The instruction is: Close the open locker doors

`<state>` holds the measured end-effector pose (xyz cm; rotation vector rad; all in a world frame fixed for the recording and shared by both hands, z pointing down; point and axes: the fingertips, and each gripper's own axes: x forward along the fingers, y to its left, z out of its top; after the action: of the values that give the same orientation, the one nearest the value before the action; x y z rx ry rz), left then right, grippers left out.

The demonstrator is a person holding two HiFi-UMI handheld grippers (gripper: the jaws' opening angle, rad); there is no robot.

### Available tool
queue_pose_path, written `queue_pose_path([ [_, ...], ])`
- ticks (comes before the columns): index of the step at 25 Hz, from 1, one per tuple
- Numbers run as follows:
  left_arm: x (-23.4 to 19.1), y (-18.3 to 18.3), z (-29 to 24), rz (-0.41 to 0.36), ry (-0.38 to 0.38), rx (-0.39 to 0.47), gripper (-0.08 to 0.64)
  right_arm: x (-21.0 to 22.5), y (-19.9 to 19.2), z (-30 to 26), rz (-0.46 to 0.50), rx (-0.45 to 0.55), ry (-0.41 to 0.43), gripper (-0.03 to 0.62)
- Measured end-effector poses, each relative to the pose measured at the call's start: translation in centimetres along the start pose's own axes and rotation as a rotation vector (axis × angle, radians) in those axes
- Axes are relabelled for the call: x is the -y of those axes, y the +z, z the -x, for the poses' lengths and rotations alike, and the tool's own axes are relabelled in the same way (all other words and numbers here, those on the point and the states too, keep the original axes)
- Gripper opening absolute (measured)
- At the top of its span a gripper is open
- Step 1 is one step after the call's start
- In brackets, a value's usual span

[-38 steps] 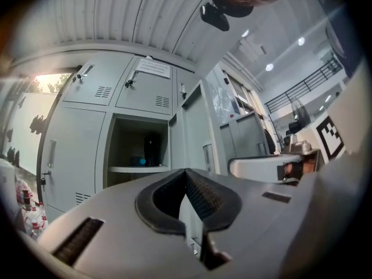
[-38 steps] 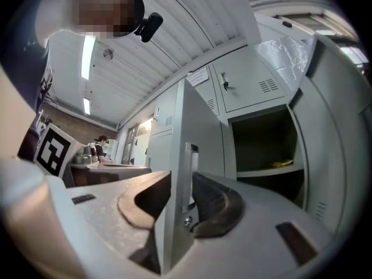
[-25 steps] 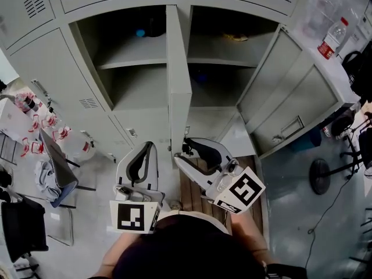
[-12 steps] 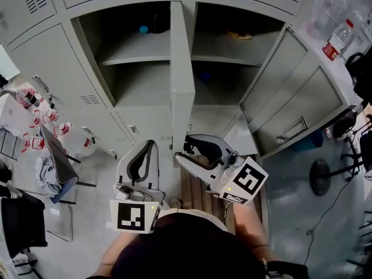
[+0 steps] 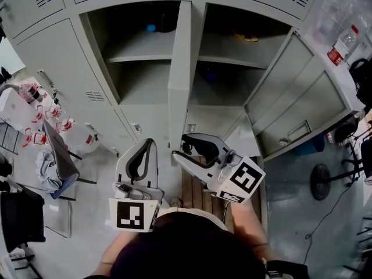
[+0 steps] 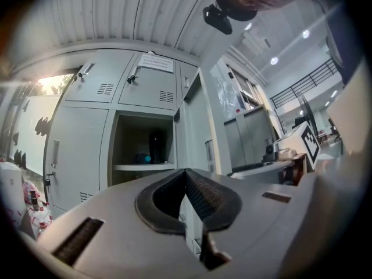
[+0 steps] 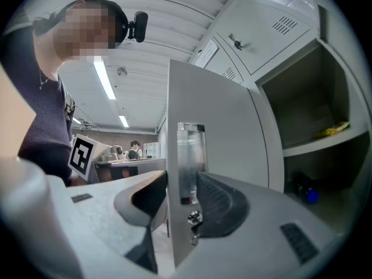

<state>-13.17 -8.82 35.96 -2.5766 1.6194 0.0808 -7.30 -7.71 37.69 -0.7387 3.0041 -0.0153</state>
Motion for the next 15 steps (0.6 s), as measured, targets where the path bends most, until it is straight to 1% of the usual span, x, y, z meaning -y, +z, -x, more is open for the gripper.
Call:
queue_pose_path([
  [7, -1.1, -0.2, 0.4, 0.003, 0.035, -0.02, 0.002, -0.3, -0.1, -1.2, 0.007, 0.005, 0.003, 0.149],
  [12, -1.9, -0.4, 0.8, 0.002, 0.049, -0.012, 0.002, -0.6, -0.2, -2.1, 0.01, 0.01, 0.004, 0.149],
  [15, -2.5, -0.5, 1.1, 0.006, 0.06, -0.021, 0.002, -0.7, -0.2, -2.8, 0.006, 0.015, 0.007, 0.147],
])
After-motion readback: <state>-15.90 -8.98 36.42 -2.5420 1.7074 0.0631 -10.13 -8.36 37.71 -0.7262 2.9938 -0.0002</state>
